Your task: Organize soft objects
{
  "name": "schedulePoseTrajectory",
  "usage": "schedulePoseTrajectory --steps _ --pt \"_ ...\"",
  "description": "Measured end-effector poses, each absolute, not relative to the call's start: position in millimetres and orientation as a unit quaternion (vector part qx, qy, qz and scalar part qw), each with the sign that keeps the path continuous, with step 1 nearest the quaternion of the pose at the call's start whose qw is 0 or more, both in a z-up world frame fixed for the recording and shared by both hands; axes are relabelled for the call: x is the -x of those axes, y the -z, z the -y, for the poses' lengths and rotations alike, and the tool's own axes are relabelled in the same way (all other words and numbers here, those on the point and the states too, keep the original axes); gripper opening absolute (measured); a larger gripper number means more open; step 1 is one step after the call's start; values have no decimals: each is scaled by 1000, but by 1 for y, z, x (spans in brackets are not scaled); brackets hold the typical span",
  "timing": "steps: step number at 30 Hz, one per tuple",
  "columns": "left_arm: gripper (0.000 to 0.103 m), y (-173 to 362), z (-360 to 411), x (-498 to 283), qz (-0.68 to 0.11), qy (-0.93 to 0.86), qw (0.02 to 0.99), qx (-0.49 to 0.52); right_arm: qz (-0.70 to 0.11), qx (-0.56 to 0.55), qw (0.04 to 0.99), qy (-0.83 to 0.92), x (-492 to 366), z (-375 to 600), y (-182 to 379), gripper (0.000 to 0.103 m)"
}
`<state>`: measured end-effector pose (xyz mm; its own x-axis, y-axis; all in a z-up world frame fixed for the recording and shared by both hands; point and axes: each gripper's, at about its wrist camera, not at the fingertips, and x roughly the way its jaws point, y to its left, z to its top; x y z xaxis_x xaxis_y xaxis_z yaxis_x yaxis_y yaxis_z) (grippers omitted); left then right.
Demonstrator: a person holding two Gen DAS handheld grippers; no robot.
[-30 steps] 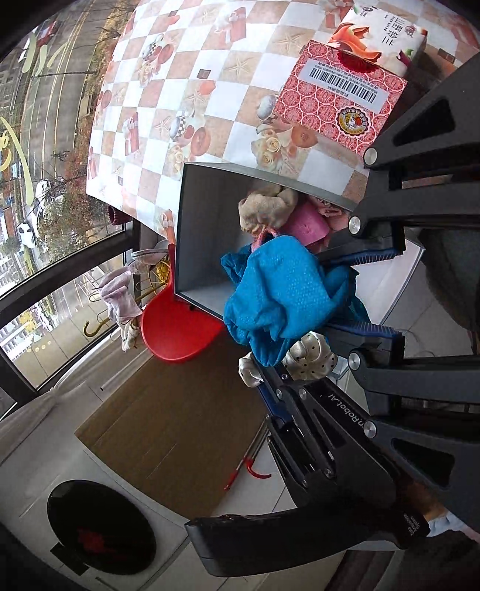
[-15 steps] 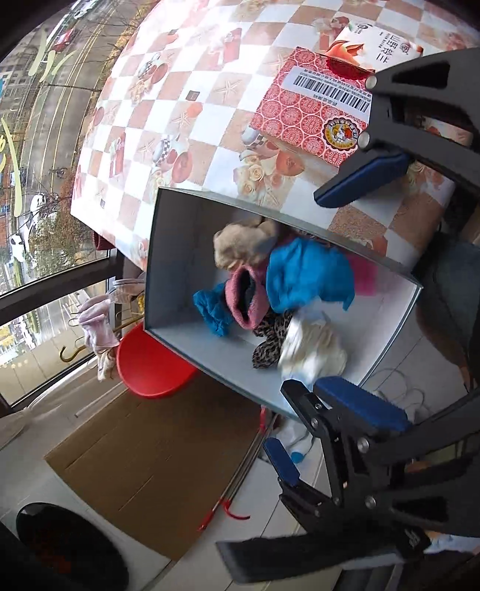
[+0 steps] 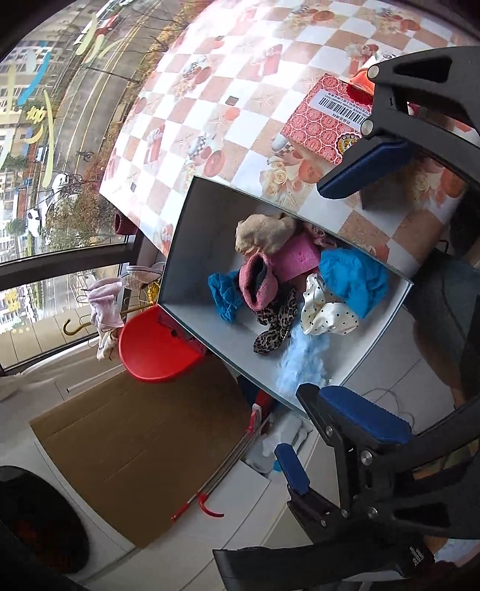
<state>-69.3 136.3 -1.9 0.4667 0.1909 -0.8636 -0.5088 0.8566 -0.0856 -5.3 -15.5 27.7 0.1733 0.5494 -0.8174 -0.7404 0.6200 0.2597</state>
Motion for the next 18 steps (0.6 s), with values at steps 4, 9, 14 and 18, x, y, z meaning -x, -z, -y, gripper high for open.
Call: schedulePoseTrajectory --steps 4,9,14,18 --pt "97 0 -135 78 -469 -218 839 169 -480 101 757 -431 11 13 -30 102" --pt "97 2 -138 85 -473 -224 835 171 -482 103 756 -431 13 13 -29 102" --pt "97 6 -139 86 -482 -229 829 169 -484 101 755 -430 13 13 -29 102" --pt "97 7 -138 88 -485 -223 828 169 -486 99 754 -430 12 14 -27 102"
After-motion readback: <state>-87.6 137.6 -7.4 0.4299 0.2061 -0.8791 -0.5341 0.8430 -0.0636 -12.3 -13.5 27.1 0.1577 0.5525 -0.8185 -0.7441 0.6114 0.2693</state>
